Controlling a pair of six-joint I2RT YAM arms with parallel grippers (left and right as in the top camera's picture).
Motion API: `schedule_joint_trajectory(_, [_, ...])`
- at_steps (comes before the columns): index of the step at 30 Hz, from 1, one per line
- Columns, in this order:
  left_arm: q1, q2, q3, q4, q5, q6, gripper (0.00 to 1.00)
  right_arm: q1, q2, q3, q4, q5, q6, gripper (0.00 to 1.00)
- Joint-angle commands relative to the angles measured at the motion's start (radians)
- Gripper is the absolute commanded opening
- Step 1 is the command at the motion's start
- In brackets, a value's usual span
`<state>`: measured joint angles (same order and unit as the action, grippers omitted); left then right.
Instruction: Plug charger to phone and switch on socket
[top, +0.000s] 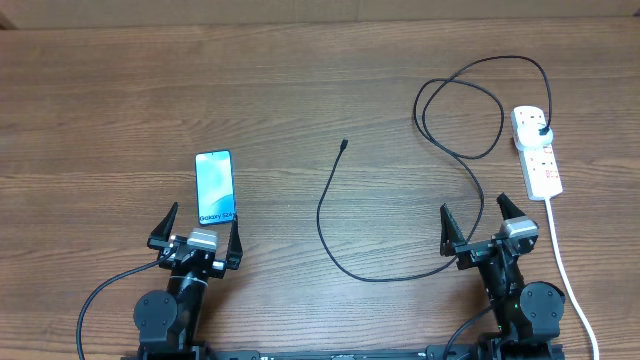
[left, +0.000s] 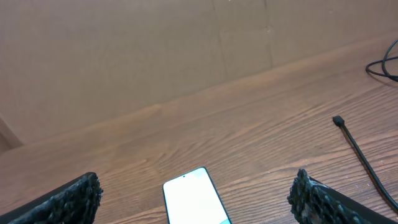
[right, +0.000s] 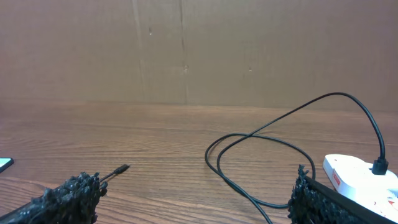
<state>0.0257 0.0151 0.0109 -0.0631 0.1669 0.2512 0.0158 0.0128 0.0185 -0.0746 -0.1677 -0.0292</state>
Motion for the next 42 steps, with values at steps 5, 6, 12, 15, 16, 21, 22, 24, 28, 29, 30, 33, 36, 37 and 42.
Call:
schedule_joint_trajectory(5, [-0.008, -0.009, -0.006, 0.0, -0.01, 0.011, 1.0, 0.008, -0.01, -0.011, 0.006, 0.011, 0.002, 1.0])
schedule_joint_trajectory(6, [-0.008, -0.009, -0.006, 0.0, -0.01, 0.011, 1.0, 0.008, -0.01, -0.011, 0.006, 0.011, 0.002, 1.0])
schedule_joint_trajectory(12, [-0.008, -0.009, -0.006, 0.0, -0.01, 0.011, 1.0, 0.008, -0.01, -0.011, 0.006, 0.01, 0.002, 1.0])
schedule_joint_trajectory(15, [-0.008, -0.009, -0.006, 0.0, -0.01, 0.011, 1.0, 0.008, -0.01, -0.011, 0.006, 0.011, 0.002, 1.0])
schedule_joint_trajectory(16, [-0.008, -0.009, -0.006, 0.0, -0.01, 0.011, 1.0, 0.008, -0.01, -0.011, 0.006, 0.011, 0.002, 1.0])
schedule_joint_trajectory(21, [-0.008, -0.009, -0.006, 0.0, -0.01, 0.011, 1.0, 0.008, -0.01, -0.011, 0.006, 0.011, 0.002, 1.0])
schedule_joint_trajectory(22, [-0.008, -0.009, -0.006, 0.0, -0.01, 0.011, 1.0, 0.008, -0.01, -0.011, 0.006, 0.011, 0.002, 1.0])
schedule_joint_trajectory(24, [-0.008, -0.009, -0.006, 0.0, -0.01, 0.011, 1.0, 0.008, -0.01, -0.011, 0.006, 0.01, 0.002, 1.0])
schedule_joint_trajectory(28, [-0.008, -0.009, -0.006, 0.0, -0.01, 0.011, 1.0, 0.008, -0.01, -0.011, 0.006, 0.011, 0.002, 1.0])
schedule_joint_trajectory(29, [-0.008, -0.009, -0.006, 0.0, -0.01, 0.011, 1.0, 0.008, -0.01, -0.011, 0.006, 0.011, 0.002, 1.0])
schedule_joint_trajectory(30, [-0.008, -0.009, -0.006, 0.0, -0.01, 0.011, 1.0, 0.008, -0.01, -0.011, 0.006, 0.011, 0.002, 1.0])
schedule_joint_trajectory(33, [-0.007, -0.009, -0.006, 0.037, -0.017, 0.011, 1.0, 0.008, -0.01, -0.011, 0.006, 0.01, 0.002, 1.0])
schedule_joint_trajectory(36, [-0.007, -0.009, -0.006, 0.035, -0.019, -0.057, 1.0, 0.008, -0.01, -0.011, 0.006, 0.011, 0.002, 1.0])
schedule_joint_trajectory(37, [-0.007, -0.009, -0.006, 0.024, -0.019, -0.069, 1.0, 0.008, -0.01, -0.011, 0.006, 0.01, 0.002, 1.0])
schedule_joint_trajectory(42, [-0.007, 0.009, 0.002, -0.008, -0.037, -0.098, 1.0, 0.008, -0.01, -0.011, 0.006, 0.011, 0.002, 1.0])
